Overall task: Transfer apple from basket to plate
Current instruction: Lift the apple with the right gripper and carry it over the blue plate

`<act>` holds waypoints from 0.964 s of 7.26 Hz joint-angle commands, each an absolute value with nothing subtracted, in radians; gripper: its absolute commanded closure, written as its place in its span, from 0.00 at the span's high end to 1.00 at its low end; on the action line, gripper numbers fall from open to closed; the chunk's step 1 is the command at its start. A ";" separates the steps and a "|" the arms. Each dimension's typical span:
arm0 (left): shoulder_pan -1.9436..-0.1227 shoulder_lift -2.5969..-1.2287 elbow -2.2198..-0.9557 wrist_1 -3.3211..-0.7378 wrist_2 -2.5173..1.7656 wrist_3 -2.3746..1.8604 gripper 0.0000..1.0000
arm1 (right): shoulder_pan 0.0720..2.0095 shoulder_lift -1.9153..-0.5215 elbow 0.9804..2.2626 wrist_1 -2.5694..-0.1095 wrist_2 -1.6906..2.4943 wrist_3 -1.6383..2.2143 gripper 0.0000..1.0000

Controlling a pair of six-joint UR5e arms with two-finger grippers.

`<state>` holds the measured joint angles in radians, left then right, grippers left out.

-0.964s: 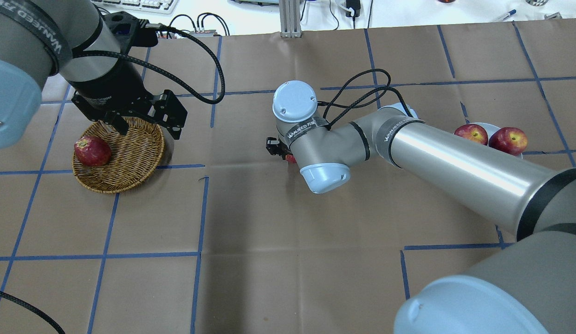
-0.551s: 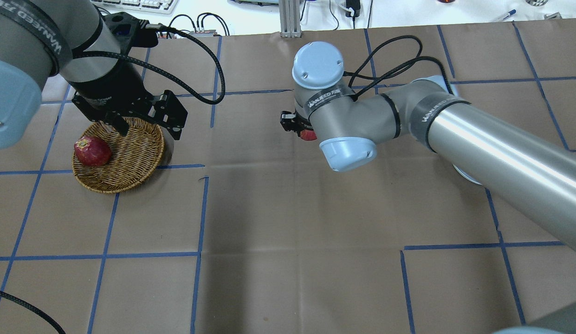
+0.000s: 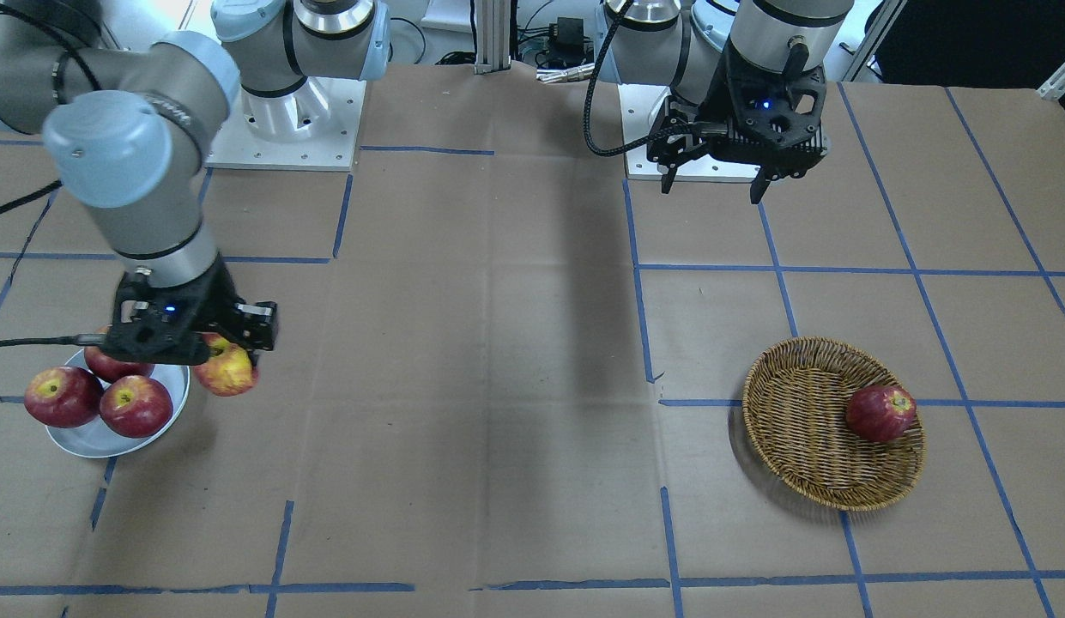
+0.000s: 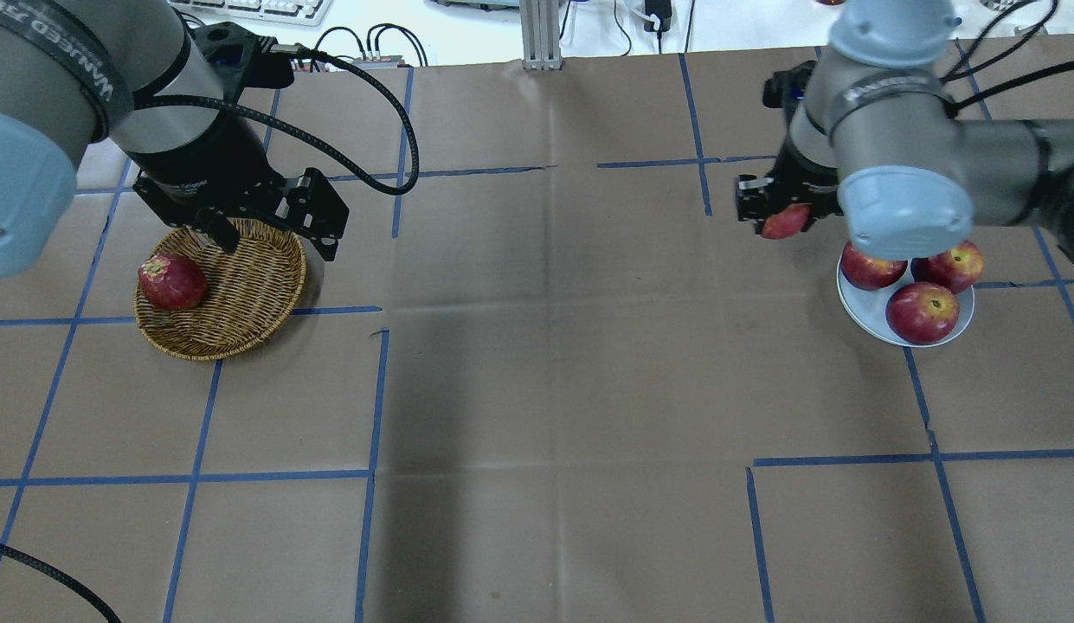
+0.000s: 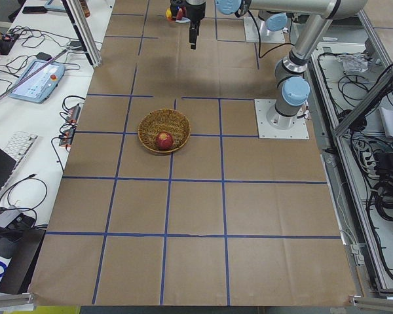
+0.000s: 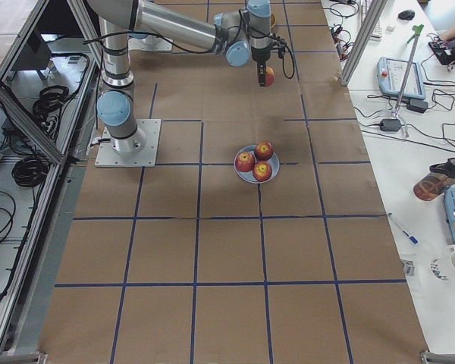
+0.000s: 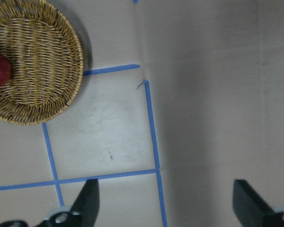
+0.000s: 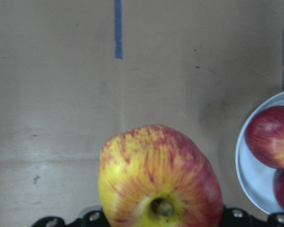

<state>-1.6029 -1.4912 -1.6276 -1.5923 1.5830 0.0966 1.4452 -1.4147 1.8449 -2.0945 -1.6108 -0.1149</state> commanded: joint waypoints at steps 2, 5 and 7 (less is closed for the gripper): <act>-1.603 -1.491 -1.628 -1.595 1.583 0.097 0.99 | 1.195 -1.431 1.898 -2.103 -1.605 -0.403 0.57; -1.603 -1.488 -1.628 -1.597 1.583 0.100 0.99 | 1.131 -1.338 1.898 -2.215 -1.605 -0.503 0.57; -1.603 -1.488 -1.628 -1.597 1.585 0.100 0.99 | 1.123 -1.332 1.902 -2.210 -1.601 -0.506 0.57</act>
